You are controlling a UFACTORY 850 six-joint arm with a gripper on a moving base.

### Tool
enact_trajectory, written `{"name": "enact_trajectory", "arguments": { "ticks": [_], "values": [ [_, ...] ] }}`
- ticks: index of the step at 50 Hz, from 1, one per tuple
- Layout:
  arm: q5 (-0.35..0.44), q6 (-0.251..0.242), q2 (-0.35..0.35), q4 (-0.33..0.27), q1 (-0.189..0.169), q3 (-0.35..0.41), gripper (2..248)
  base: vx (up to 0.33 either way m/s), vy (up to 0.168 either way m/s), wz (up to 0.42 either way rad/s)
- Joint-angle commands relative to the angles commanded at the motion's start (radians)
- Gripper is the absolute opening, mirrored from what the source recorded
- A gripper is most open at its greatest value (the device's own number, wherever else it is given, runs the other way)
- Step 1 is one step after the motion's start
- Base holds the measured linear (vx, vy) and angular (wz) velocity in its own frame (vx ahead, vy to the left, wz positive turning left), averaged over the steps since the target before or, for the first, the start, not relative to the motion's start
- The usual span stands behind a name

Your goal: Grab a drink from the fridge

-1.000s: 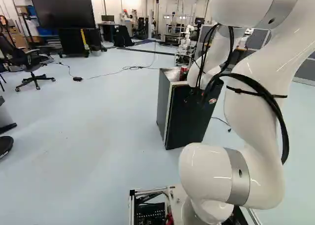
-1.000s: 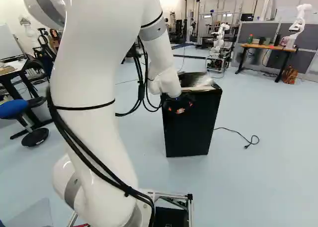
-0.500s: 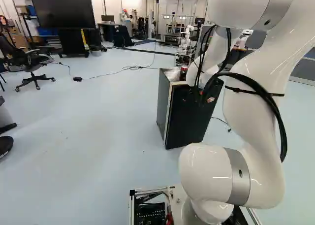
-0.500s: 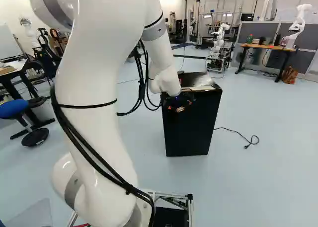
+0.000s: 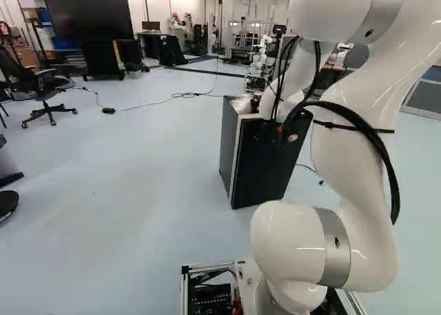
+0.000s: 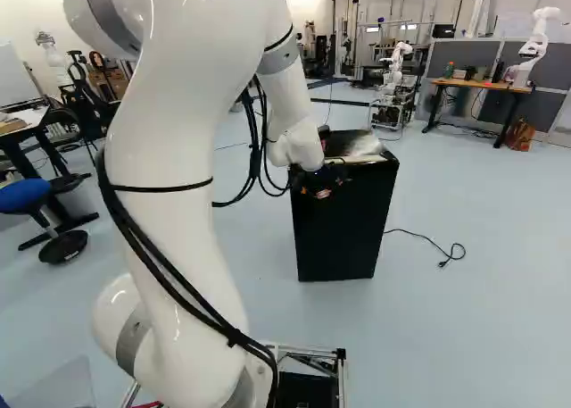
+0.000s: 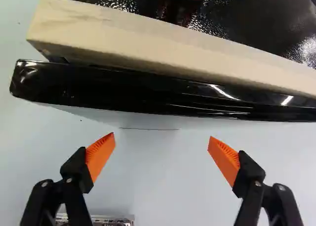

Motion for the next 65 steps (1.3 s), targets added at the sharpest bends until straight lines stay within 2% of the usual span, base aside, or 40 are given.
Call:
{"name": "enact_trajectory", "arguments": {
  "ticks": [65],
  "values": [
    [0.063, 0.0, -0.017, 0.0, 0.01, -0.022, 247, 0.0, 0.0, 0.0]
  ]
}}
